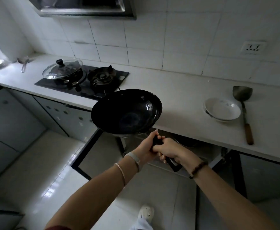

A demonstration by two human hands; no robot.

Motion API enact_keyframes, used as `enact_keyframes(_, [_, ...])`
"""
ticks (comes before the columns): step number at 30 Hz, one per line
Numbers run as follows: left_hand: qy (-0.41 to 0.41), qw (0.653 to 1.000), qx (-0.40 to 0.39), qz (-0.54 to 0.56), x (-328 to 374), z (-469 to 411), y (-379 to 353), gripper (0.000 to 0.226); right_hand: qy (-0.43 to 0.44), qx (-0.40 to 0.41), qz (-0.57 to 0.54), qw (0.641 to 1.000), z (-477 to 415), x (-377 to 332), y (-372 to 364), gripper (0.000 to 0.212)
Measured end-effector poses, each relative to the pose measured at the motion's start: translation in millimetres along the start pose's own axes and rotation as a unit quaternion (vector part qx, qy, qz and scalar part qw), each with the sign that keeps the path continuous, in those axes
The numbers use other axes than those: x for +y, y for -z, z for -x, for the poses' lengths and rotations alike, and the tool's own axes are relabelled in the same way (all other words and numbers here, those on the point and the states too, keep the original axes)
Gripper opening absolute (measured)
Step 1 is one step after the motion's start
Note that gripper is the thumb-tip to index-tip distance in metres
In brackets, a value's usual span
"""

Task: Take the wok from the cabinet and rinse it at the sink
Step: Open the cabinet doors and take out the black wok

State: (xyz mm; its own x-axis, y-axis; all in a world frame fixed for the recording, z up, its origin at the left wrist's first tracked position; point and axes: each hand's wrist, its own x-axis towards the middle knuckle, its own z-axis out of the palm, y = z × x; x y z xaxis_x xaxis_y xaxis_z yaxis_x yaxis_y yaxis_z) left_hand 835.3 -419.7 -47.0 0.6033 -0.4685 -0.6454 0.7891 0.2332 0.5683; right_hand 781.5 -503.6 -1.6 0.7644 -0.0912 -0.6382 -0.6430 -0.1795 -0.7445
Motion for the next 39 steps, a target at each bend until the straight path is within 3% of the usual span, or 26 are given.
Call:
enact_keyframes(4, [0.034,0.998,-0.023,-0.04,17.8,-33.5,-17.1,0.039,-0.013,0.041,-0.04,0.998,-24.4,-10.5,18.0,0.01])
enact_keyframes(8, [0.053,0.996,-0.035,-0.067,37.4,-70.8,-32.5,0.044,-0.027,0.077,-0.069,0.994,-53.7,-23.8,38.4,0.031])
enact_keyframes(19, [0.109,0.986,-0.089,-0.089,87.5,-155.9,-60.5,0.051,-0.044,0.164,-0.095,0.981,-130.4,-56.1,76.2,0.025])
enact_keyframes(29, [0.114,0.981,-0.117,-0.107,115.7,-195.3,-64.0,0.037,-0.046,0.182,-0.099,0.977,-171.5,-71.6,90.6,0.039])
enact_keyframes(39, [0.111,0.975,-0.117,-0.153,121.5,-211.7,-52.2,0.034,-0.045,0.185,-0.092,0.977,-188.8,-66.3,86.2,0.018])
